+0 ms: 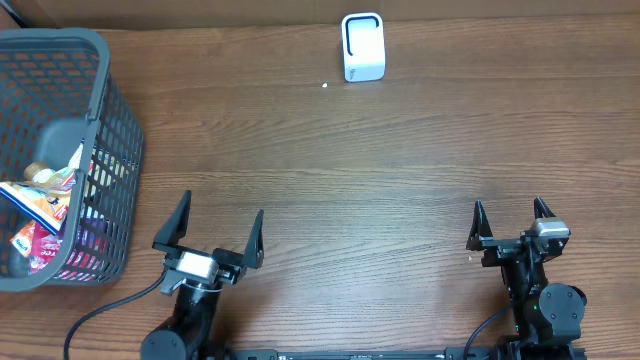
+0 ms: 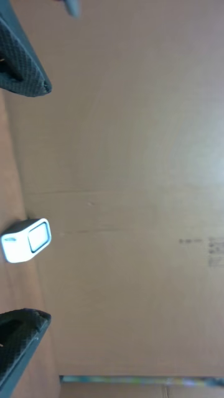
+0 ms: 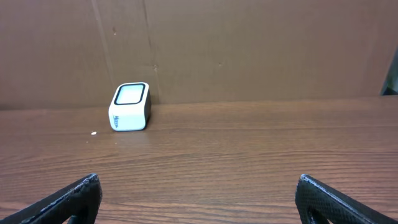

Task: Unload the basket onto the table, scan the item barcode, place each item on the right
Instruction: 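Move the left gripper into the grey basket toward the snack packages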

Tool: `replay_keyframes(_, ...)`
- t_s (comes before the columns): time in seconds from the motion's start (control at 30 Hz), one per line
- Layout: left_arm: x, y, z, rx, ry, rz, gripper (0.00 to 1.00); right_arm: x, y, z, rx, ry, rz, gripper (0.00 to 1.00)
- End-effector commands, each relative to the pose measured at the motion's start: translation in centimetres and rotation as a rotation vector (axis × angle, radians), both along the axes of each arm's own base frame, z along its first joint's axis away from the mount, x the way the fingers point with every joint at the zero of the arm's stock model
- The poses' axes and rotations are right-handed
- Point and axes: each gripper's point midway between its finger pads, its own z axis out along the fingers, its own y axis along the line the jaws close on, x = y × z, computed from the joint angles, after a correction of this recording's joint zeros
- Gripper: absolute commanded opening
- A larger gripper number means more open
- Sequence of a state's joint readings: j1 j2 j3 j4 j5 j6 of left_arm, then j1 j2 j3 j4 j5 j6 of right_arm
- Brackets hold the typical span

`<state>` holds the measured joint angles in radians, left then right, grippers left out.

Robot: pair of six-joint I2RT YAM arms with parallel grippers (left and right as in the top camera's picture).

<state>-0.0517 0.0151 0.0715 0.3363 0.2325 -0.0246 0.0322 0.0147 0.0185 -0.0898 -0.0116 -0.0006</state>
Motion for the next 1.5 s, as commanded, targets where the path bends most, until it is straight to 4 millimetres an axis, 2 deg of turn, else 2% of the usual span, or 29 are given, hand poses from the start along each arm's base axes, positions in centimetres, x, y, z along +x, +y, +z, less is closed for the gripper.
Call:
replay_keyframes(0.0,-2.3,0.1,5.3,0.092,-0.114,0.046,1.0,0.0,-0.1,-0.1,-0.004,-0.007,-0.005,1.0)
replay_keyframes(0.07,-3.0,1.5,8.2,0.1,-0.117,0.137,1.0,0.0,-0.1,-0.1,-0.004,-0.008,-0.005,1.0)
replay_keyframes(0.13,-3.1,2.8,9.9,0.088,-0.078,0.208,1.0,0.0,-0.1,-0.1,-0.004,-0.008,-0.005,1.0)
replay_keyframes(0.2,-2.6,3.6,10.9,0.084,0.012,0.248,1.0,0.0,-0.1,-0.1,-0.004,-0.008,-0.005,1.0)
replay_keyframes(0.3,-1.0,3.6,11.5,0.113,0.193,0.246,1.0,0.0,-0.1,-0.1,-0.004,-0.007,-0.005,1.0)
replay_keyframes(0.4,0.9,2.1,12.2,0.164,0.383,0.157,1.0,0.0,-0.1,-0.1,-0.004,-0.007,-0.005,1.0)
replay_keyframes(0.47,1.8,0.8,13.5,0.187,0.453,0.075,1.0,0.0,-0.1,-0.1,-0.004,-0.008,-0.005,1.0)
replay_keyframes(0.6,2.7,-1.3,16.7,0.211,0.487,-0.054,1.0,0.0,-0.1,-0.1,-0.004,-0.007,-0.005,1.0)
replay_keyframes(0.67,3.1,-1.1,17.6,0.226,0.498,-0.035,1.0,0.0,-0.1,-0.1,-0.004,-0.008,-0.005,1.0)
replay_keyframes(0.73,3.6,0.5,17.8,0.207,0.561,0.052,1.0,0.0,-0.1,-0.1,-0.004,-0.008,-0.005,1.0)
replay_keyframes(0.83,4.0,2.9,16.7,0.171,0.743,0.186,1.0,0.0,-0.1,-0.1,-0.004,-0.008,-0.005,1.0)
replay_keyframes(0.9,3.9,3.8,15.9,0.187,0.866,0.23,1.0,0.0,-0.1,-0.1,-0.004,-0.007,-0.005,1.0)
replay_keyframes(0.97,3.9,4.0,15.7,0.204,0.95,0.238,1.0,0.0,-0.1,-0.1,-0.004,-0.007,-0.005,1.0)
replay_keyframes(1.07,4.3,3.3,15.8,0.217,1.012,0.192,1.0,0.0,-0.1,-0.1,-0.004,-0.008,-0.005,1.0)
replay_keyframes(1.13,4.8,3.8,15.8,0.225,1.024,0.223,1.0,0.0,-0.1,-0.1,-0.004,-0.007,-0.005,1.0)
replay_keyframes(1.2,5.6,6.9,16.1,0.048,1.036,0.413,1.0,0.0,-0.1,-0.1,-0.004,-0.008,-0.005,1.0)
replay_keyframes(1.3,5.6,10.5,16.1,-0.094,1.037,0.57,1.0,0.0,-0.1,-0.1,-0.004,-0.007,-0.005,1.0)
replay_keyframes(1.37,5.2,13.3,15.9,-0.212,1.039,0.669,1.0,0.0,-0.1,-0.1,-0.004,-0.008,-0.005,1.0)
replay_keyframes(1.43,4.1,17.4,15.7,-0.37,1.024,0.813,1.0,0.0,-0.1,-0.1,-0.004,-0.007,-0.005,1.0)
replay_keyframes(1.47,3.7,18.4,15.7,-0.412,1.017,0.849,1.0,0.0,-0.1,-0.1,-0.004,-0.008,-0.005,1.0)
